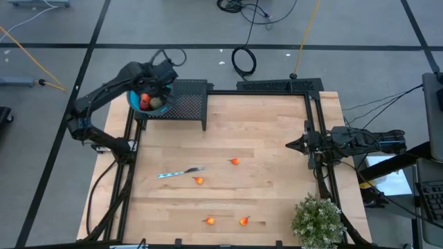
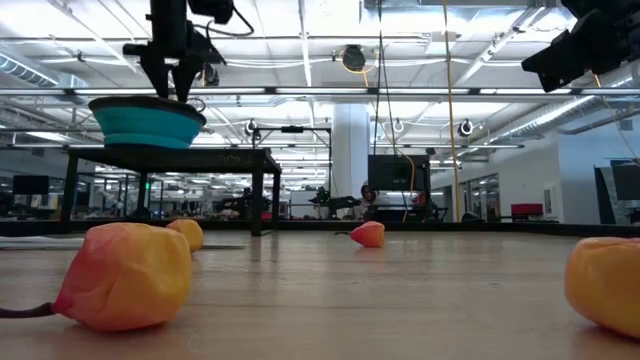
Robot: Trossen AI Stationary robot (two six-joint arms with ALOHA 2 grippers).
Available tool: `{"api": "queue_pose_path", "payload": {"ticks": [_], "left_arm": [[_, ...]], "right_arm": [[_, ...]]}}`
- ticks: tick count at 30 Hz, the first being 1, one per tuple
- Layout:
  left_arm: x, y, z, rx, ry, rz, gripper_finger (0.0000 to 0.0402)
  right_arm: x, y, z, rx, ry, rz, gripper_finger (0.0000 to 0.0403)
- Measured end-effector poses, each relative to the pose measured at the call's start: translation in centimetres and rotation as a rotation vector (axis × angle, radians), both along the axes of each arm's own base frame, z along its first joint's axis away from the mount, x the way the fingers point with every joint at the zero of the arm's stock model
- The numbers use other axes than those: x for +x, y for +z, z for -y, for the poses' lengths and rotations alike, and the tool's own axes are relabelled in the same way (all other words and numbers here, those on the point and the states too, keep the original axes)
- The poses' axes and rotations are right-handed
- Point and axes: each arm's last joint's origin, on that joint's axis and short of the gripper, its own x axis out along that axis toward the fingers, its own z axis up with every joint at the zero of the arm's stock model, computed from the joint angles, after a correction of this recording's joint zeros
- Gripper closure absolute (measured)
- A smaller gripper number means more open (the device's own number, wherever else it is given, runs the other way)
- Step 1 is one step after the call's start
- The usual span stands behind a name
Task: Pick & Place Fruit
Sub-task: Put the peach into the blue strainer bowl on the shelf
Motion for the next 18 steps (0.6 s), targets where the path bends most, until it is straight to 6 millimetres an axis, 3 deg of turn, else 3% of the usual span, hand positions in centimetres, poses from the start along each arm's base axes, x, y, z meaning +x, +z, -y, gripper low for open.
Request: {"api": "queue_pose_path", "payload": {"ticks": [7,18], "left_arm": [[-0.1,3.3,2.0,0.084,-0.066,0.127,0.0235],[0.5,4.7,6.5,0.104,-0.191,0.252,0.0338]], "right_arm": [[0.0,0.0,0.0,0.001,0.003,0.0,0.0403],[0.1,0.5,0.0,0.007,0.004,0.049,0.0403]]}}
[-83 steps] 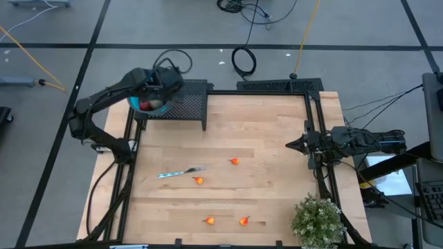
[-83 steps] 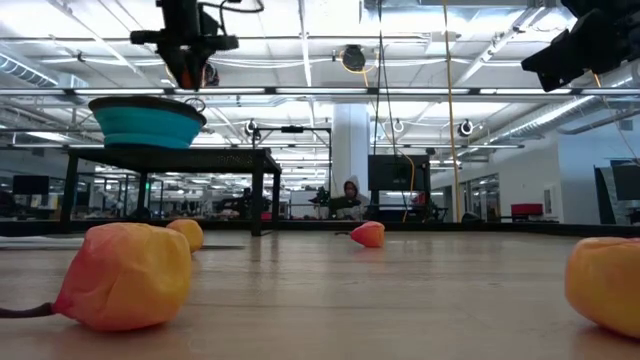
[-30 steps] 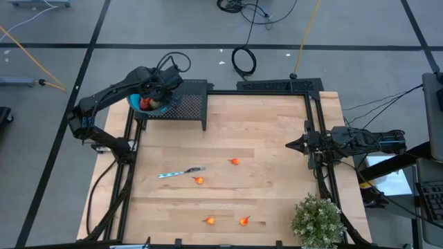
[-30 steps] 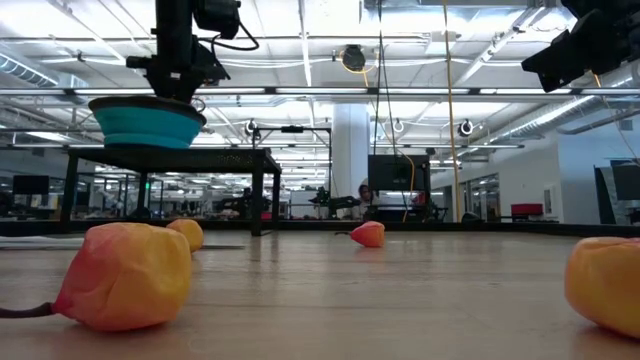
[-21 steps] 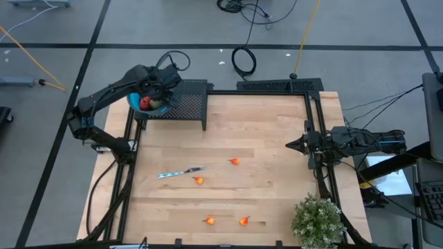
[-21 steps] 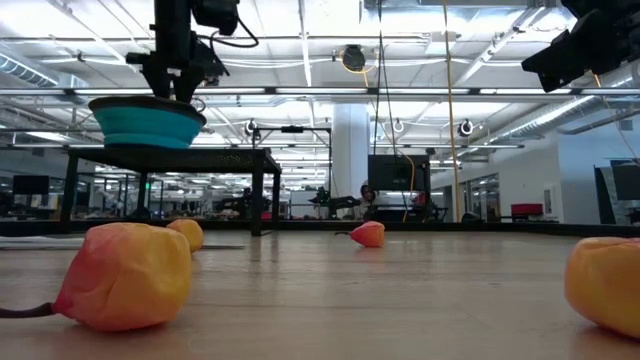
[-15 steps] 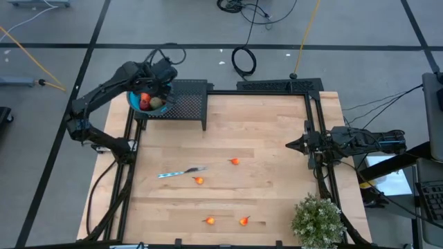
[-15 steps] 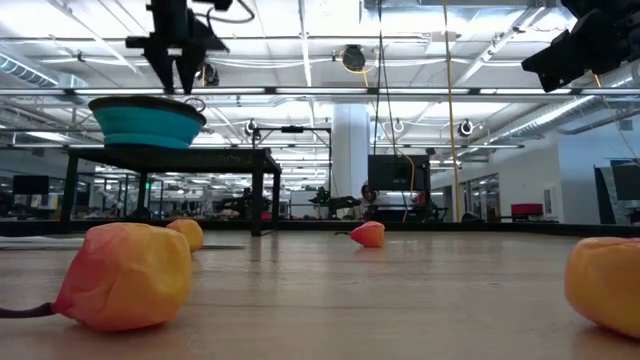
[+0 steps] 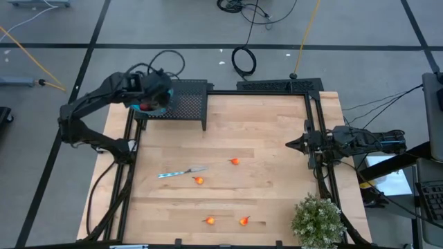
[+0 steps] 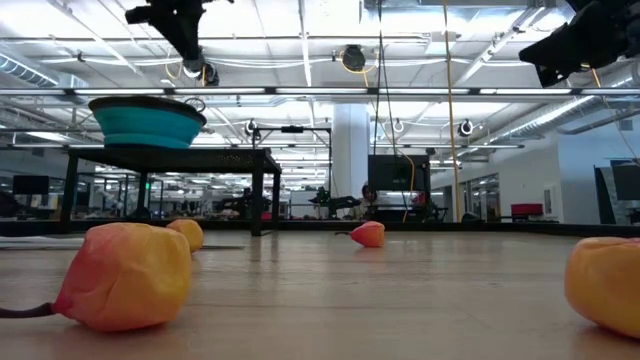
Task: Pick & Place Fruit
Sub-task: Put the peach into the blue strainer bowl on the shelf
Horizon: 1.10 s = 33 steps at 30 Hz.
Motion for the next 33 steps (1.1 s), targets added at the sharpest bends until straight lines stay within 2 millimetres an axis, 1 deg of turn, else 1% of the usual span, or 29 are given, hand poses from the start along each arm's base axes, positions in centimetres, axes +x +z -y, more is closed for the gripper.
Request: {"api": "queue_pose_path", "payload": {"ticks": [4,5,11,14,16,22,27,33], "left_arm": [[0.7,-0.2,1.6,0.005,-0.065,0.002,0.0387],[0.8,-0.2,2.0,0.011,-0.082,0.006,0.0394],[1.8,-0.1,3.8,0.025,-0.17,0.058,0.0392],[2.1,0.0,4.6,0.027,-0.206,0.08,0.0399],[2.4,0.2,5.1,0.032,-0.23,0.104,0.0396],[3.1,0.5,6.8,0.054,-0.304,0.159,0.0398],[3.5,0.8,8.3,0.084,-0.355,0.203,0.04],[3.5,0.9,9.7,0.107,-0.392,0.212,0.0399]], "right_arm": [[0.0,0.2,0.0,0.004,0.0,0.025,0.0403],[0.1,0.3,0.0,0.009,-0.001,0.032,0.0403],[0.1,0.3,0.0,0.023,-0.002,0.036,0.0403],[0.4,0.4,-0.1,0.06,-0.007,0.033,0.0403],[0.8,0.4,-0.1,0.087,-0.009,0.029,0.0403],[2.6,0.0,-0.6,0.12,0.078,-0.044,0.0403],[4.8,-0.4,-1.1,0.132,0.138,-0.081,0.0403],[7.1,-1.0,-1.5,0.142,0.184,-0.106,0.0403]]}}
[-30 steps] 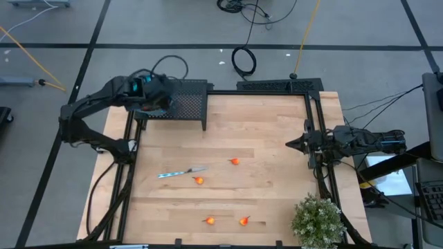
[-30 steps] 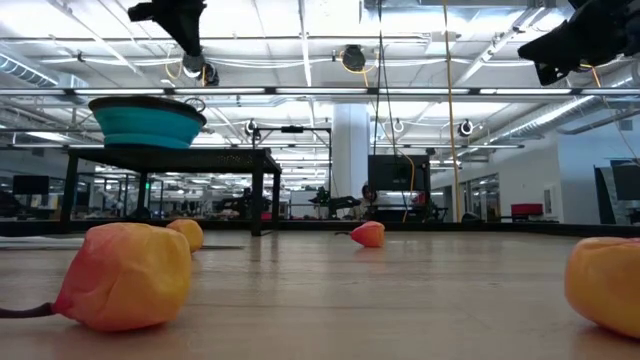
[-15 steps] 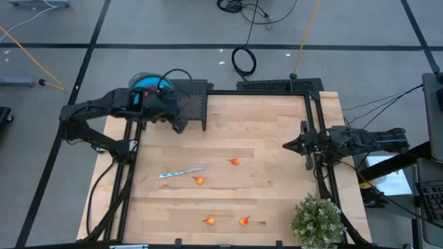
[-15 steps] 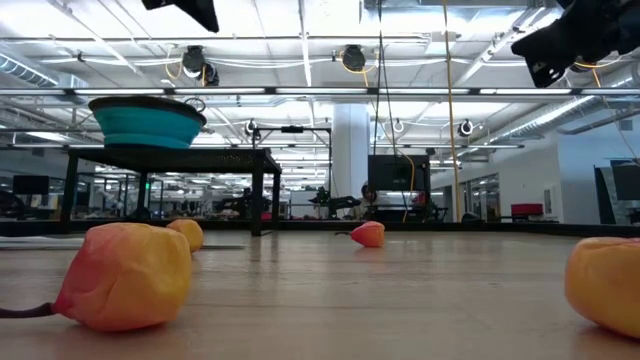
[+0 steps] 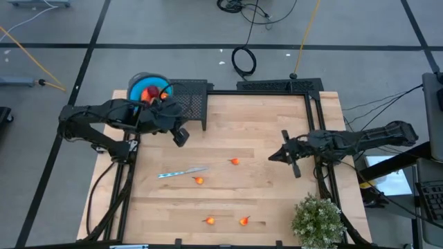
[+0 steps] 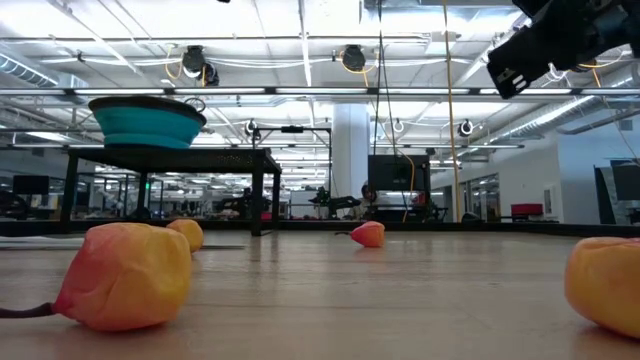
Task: Pick & Place Fruit
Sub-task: Put the peach into the blue strainer bowl on the shelf
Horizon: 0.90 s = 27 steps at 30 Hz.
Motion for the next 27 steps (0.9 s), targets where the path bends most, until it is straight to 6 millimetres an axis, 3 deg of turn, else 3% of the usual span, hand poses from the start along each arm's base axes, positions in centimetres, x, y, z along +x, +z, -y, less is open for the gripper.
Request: {"api": "queue_pose_path", "payload": {"ticks": [4,11,27], "left_arm": [[0.1,-0.2,0.4,0.01,-0.021,-0.007,0.04],[-0.6,-2.8,0.2,0.026,-0.046,-0.007,0.04],[-7.8,-8.1,-0.6,-0.013,-0.148,0.257,0.04]], "right_arm": [[1.2,-0.2,-0.2,0.002,0.001,0.012,0.0403],[2.9,-0.7,-0.4,0.004,0.001,0.028,0.0403],[7.8,0.0,-0.9,0.011,-0.013,-0.096,0.0403]]}}
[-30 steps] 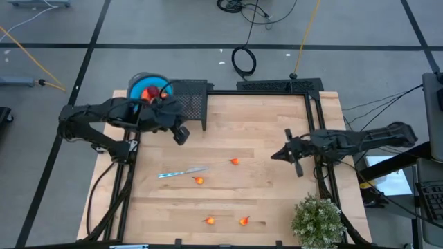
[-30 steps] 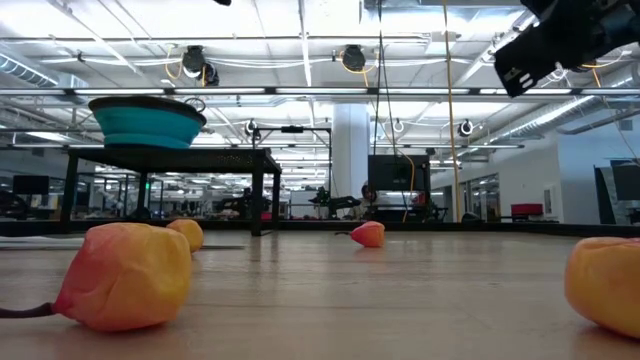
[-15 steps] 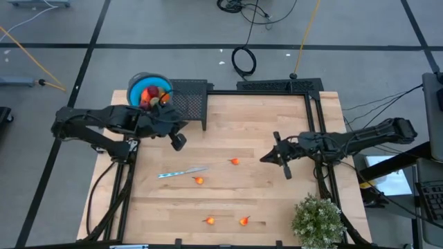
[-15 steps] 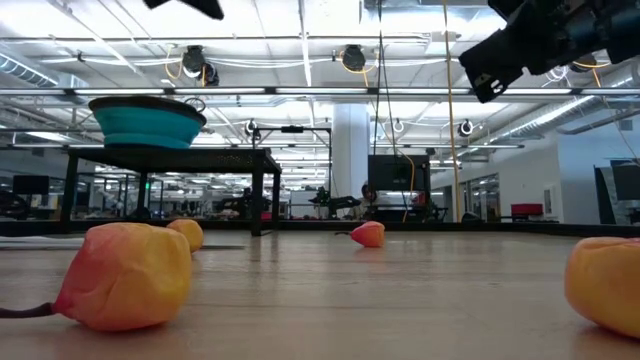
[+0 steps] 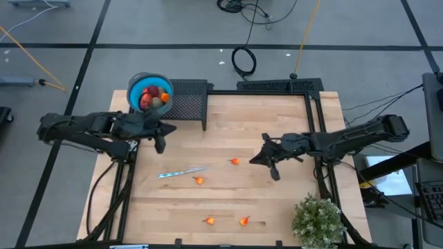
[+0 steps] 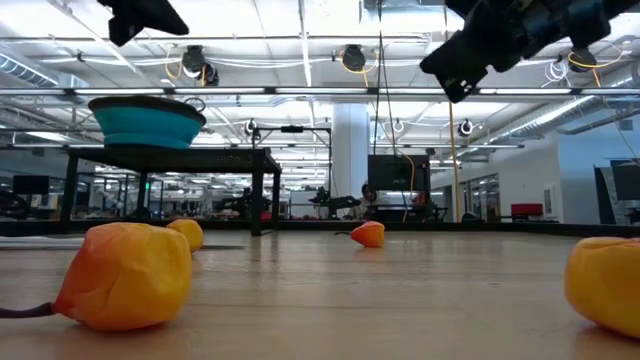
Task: Pick & Place Fruit
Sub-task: Put the peach into the blue strainer bowl on the shelf
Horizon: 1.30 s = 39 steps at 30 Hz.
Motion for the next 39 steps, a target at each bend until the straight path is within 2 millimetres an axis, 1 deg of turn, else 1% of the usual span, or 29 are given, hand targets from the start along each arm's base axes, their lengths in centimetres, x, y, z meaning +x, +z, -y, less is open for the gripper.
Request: {"api": "queue_pose_path", "payload": {"ticks": [6,13,17,19,21,27,30,33,39], "left_arm": [[-1.5,-1.6,0.0,0.026,-0.081,0.09,0.04],[-3.0,-3.4,-0.1,0.04,-0.113,0.105,0.04],[-4.0,-3.9,-0.1,0.059,-0.124,0.136,0.0396],[-4.4,-4.1,-0.2,0.067,-0.128,0.159,0.0396],[-5.0,-4.4,-0.2,0.075,-0.132,0.17,0.0399],[-6.6,-4.8,-0.4,0.084,-0.144,0.231,0.0396],[-7.3,-5.0,-0.4,0.083,-0.173,0.261,0.04],[-7.7,-5.2,-0.4,0.071,-0.183,0.279,0.0394],[-7.9,-5.3,-0.3,0.087,-0.224,0.284,0.0395]], "right_arm": [[2.2,0.4,0.0,-0.01,-0.012,-0.113,0.0403],[5.0,1.4,0.7,-0.017,-0.05,-0.233,0.0403],[6.4,1.7,1.3,-0.021,-0.075,-0.303,0.0403],[6.8,1.6,1.6,-0.024,-0.084,-0.356,0.0403],[7.7,1.8,1.8,-0.03,-0.091,-0.374,0.0403],[9.7,1.6,2.2,-0.059,-0.085,-0.49,0.0401],[10.7,1.4,2.2,-0.078,-0.07,-0.502,0.0392],[11.0,0.8,2.2,-0.081,-0.064,-0.533,0.0378],[11.5,-0.4,2.2,-0.017,-0.012,-0.576,0.033]]}}
